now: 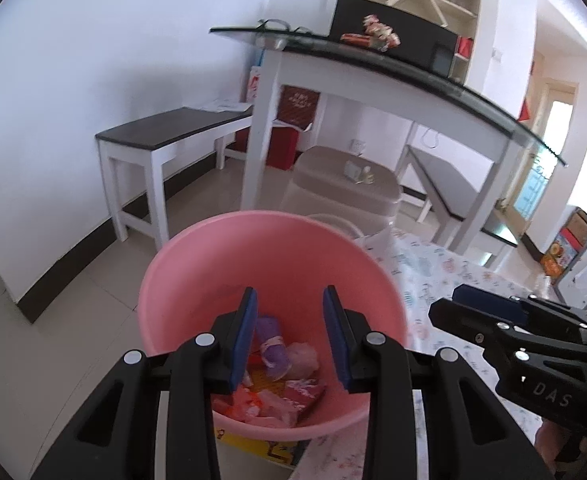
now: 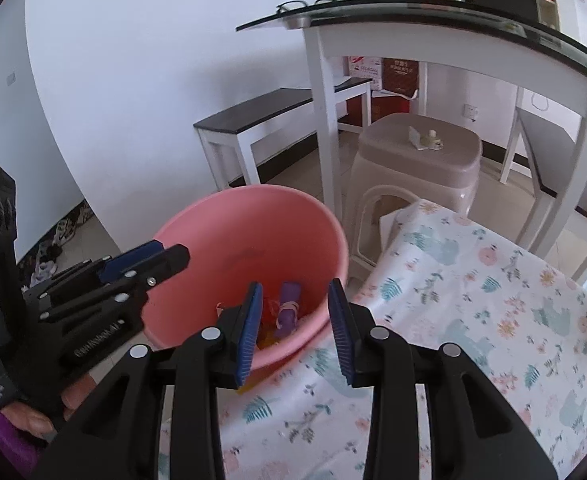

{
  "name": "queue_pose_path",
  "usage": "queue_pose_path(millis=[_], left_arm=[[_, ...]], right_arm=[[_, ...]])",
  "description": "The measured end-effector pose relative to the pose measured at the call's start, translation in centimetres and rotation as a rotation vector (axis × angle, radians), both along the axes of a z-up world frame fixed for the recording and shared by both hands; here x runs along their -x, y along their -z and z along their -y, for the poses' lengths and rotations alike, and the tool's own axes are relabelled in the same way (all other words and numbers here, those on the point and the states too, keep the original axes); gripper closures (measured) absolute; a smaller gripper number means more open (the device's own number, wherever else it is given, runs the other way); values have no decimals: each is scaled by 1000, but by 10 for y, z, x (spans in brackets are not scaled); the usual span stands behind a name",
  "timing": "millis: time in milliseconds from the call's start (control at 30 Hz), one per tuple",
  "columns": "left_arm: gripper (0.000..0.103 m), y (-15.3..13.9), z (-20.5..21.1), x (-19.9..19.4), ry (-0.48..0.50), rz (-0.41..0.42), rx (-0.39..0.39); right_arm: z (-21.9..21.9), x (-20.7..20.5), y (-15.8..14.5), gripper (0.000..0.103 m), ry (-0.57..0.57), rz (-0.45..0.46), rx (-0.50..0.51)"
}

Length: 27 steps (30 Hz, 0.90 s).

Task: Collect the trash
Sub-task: 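Move both open tools back over the table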

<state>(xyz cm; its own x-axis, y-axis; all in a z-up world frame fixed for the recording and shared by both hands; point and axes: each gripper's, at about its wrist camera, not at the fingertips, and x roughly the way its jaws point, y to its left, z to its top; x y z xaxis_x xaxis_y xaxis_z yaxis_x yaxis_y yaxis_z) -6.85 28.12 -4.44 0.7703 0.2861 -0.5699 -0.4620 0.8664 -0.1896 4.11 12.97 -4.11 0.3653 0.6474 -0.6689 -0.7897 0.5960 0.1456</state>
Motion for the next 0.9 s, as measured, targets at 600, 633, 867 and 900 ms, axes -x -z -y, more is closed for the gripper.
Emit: queue_pose_path(millis=[600, 633, 867, 900], left_arm=[[70, -17, 114, -24, 280, 5, -13], [70, -16, 121, -25, 298, 0, -17], [70, -3, 152, -31, 374, -46, -6], [70, -1, 156, -33, 381, -55, -8]], right_arm=[[152, 4, 28, 68, 168, -38, 60], [161, 1, 29, 68, 168, -45, 62], [217, -17, 37, 56, 140, -88, 99], [220, -19, 37, 56, 129, -87, 109]])
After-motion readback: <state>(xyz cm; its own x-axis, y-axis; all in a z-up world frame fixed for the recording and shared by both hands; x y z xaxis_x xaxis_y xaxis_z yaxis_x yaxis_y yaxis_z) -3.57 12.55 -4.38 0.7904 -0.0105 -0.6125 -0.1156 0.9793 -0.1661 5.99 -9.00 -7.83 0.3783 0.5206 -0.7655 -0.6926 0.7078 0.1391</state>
